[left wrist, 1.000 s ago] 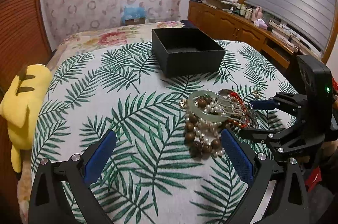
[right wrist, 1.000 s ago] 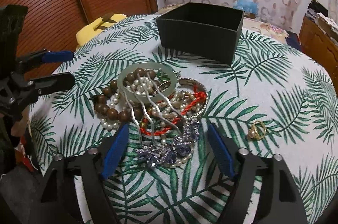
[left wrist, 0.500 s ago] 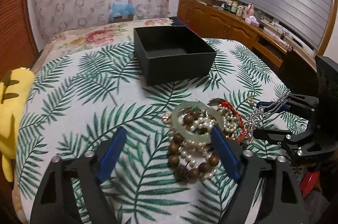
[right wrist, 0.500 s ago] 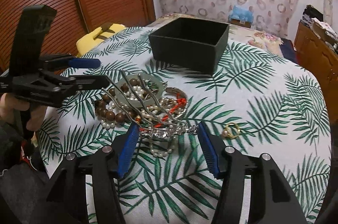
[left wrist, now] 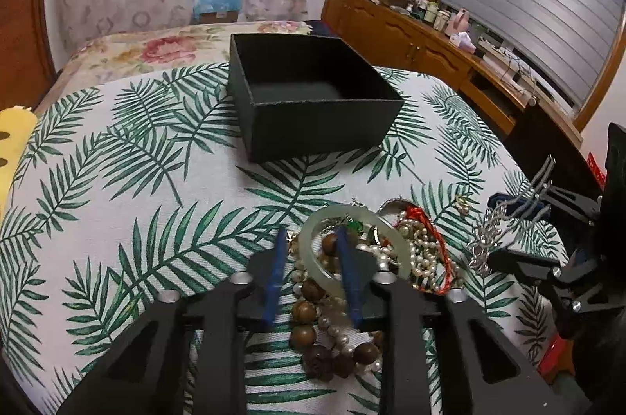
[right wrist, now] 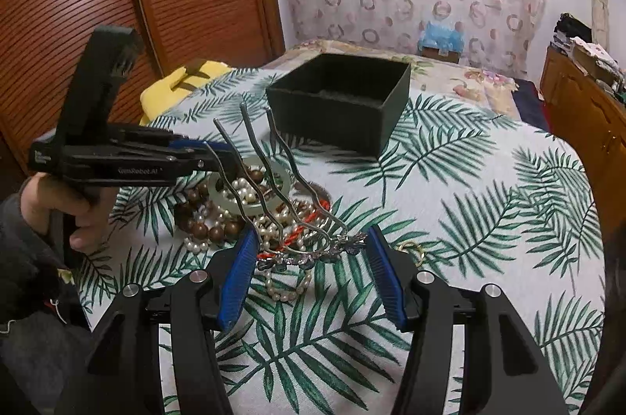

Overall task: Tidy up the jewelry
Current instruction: 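Grasp the silver hair comb with the right gripper while the left grasps the jade bangle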

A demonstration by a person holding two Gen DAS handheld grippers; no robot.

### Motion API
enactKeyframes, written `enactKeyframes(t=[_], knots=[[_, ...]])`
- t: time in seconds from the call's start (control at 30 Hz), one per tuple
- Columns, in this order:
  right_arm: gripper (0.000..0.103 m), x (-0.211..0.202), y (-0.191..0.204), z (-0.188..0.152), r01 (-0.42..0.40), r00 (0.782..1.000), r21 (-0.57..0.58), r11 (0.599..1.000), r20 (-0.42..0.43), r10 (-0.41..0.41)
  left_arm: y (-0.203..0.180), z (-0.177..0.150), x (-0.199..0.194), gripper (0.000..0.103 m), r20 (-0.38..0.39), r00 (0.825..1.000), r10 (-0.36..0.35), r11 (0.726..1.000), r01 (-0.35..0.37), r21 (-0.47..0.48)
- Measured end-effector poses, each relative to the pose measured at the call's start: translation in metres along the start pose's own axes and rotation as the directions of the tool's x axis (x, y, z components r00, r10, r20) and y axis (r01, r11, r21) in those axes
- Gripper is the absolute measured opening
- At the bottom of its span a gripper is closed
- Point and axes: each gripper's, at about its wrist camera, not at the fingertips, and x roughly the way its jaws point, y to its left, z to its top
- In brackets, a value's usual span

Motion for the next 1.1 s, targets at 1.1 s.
enactKeyframes(t=[1.1], knots=[[0.06,-0.001,-0.003,0.009,0.022,1.0,-0.002,1.0,0.012,-0.022,0.003,0.014,0.025,0.017,-0.093,0.995,0.038,0.998,-0.034,0.046]])
